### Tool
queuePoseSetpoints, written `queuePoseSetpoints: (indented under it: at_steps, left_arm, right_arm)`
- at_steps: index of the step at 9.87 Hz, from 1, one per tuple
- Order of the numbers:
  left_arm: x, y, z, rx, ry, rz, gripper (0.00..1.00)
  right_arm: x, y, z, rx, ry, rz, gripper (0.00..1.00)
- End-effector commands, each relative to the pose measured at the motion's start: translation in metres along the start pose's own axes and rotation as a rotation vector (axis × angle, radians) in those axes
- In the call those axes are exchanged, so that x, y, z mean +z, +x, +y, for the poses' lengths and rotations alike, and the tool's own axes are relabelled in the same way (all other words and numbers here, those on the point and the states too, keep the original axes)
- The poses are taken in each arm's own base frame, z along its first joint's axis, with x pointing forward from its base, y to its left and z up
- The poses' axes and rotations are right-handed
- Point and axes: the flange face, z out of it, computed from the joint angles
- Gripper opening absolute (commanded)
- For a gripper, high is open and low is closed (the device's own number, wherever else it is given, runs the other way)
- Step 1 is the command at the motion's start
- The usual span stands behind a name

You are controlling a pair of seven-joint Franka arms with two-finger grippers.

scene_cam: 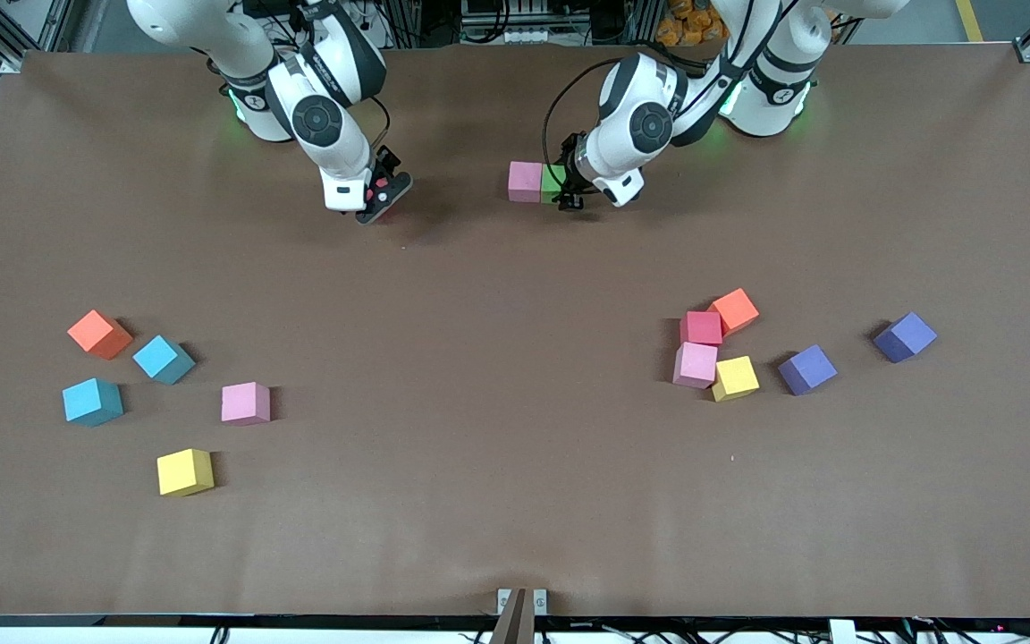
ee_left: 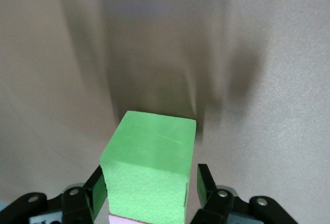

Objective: Form number 2 with 11 blocks

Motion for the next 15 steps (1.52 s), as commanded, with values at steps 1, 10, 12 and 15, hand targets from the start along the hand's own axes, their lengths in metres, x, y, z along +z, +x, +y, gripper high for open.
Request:
queuePoseSetpoints:
  at_steps: [1,10,12,15]
  left_arm:
    - [-0.008,-0.006,-0.002,-0.004,-0.016,-0.014,0.75]
    - [-0.028,-0.013,-0.009,0.028,0.022,-0.005,0.75]
    - [-0.063,-0.012,0.007,0.052,0.004,-0.001,0.75]
    - [-0.121,-0.010,0.055,0.155,-0.016,0.078,0.75]
  right_arm:
    - [0.000,-0.001,0.002,0.022,0.019,0.002,1.00]
    - [0.017,0.000,0.004,0.013,-0.013,0.001,0.60]
    - [0.015,0.001,0.003,0.010,-0.012,0.000,0.33]
    - [0.009,0.009,-0.019,-0.079,-0.022,0.017,0.29]
